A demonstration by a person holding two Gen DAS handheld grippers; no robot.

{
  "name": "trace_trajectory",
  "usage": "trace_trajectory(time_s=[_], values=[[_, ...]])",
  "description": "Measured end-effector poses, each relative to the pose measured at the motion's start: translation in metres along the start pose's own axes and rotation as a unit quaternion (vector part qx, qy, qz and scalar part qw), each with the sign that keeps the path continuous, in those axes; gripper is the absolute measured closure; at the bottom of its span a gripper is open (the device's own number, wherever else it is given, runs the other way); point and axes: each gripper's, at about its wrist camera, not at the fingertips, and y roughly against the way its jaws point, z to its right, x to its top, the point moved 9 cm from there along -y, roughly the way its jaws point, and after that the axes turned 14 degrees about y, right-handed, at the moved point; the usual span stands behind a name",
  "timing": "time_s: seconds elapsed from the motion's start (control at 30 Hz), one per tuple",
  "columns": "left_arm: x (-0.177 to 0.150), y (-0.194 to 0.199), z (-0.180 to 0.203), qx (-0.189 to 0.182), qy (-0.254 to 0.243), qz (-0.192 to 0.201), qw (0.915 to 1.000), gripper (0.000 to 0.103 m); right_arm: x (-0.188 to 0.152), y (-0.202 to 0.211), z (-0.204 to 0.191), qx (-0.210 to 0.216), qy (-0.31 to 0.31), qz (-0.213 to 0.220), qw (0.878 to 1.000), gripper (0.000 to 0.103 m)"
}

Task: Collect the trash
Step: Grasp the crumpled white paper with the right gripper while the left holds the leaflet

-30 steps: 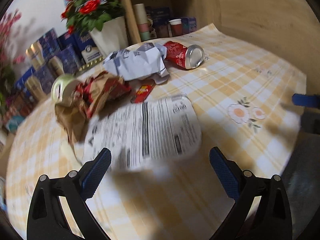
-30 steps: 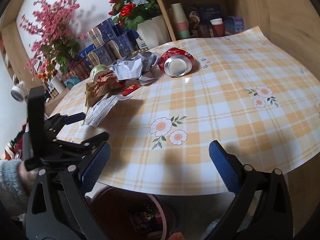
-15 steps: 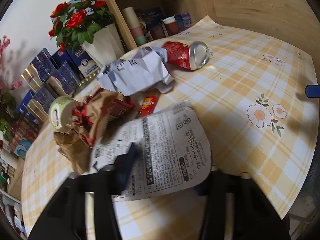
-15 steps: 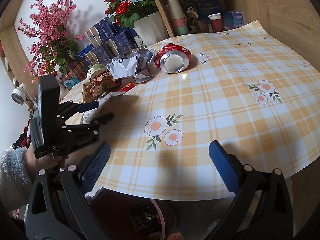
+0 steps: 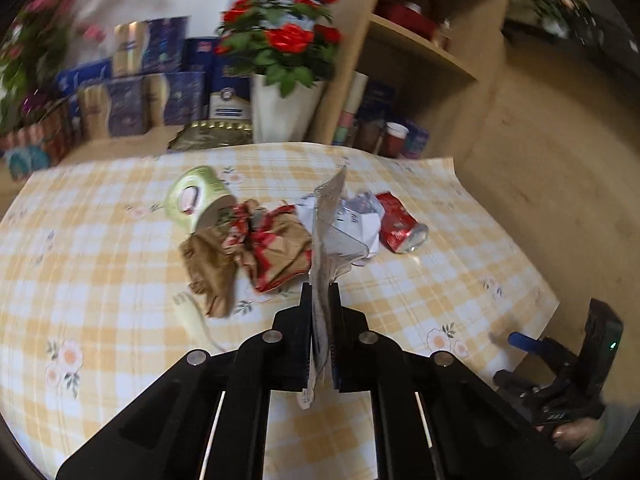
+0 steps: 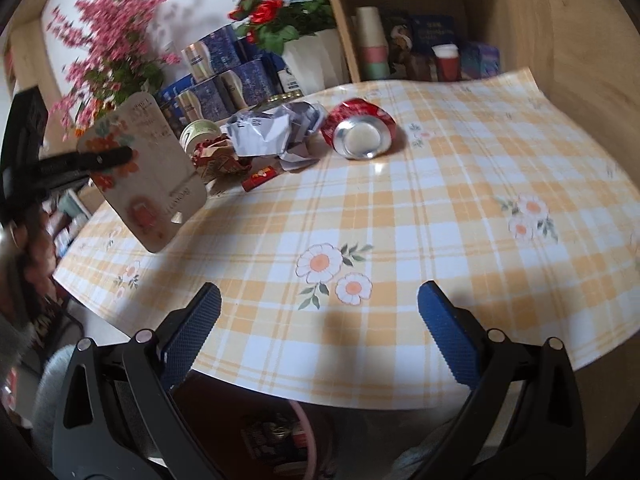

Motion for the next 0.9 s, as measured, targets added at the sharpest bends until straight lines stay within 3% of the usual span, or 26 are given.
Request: trace_trajectory(time_s=[0.23,0.37,0.5,0.6,0.73,0.83,0.9], values=[[-0.002,0.035,-0.027,0.006,0.033,0.014,0.9994,0.095,0.049,-0.016,-0.003,-0.011,0.086,0.003,0.996,0.006],[-0.009,0.048,-0.043,0.002,0.058,0.017,0.9982,0.095,0.091,-0.049,-0.010,-0.051,0.203,0.003,0.978,0.006],[-0.015,0.059,-0.056,-0.003,0.078,0.022,0.9967,0.095,0.122,-0.091,-0.016,-0.072,0.269,-0.013,0.960,0.006],[-0.016,0.063,-0.063,-0.006,0.090,0.023,0.9957,0.095,0.139,-0.124,-0.027,-0.103,0.335,-0.028,0.936,0.006],[-0.016,0.063,-0.066,-0.009,0.095,0.024,0.9951,0.095,0.151,-0.165,-0.049,-0.146,0.431,-0.045,0.889,0.006],[-0.018,0.062,-0.066,-0.016,0.098,0.023,0.9948,0.095,0.151,-0.186,-0.058,-0.150,0.463,-0.064,0.871,0.006],[-0.018,0.062,-0.064,-0.017,0.092,0.024,0.9953,0.095,0.154,-0.194,-0.061,-0.145,0.471,-0.071,0.867,0.006]])
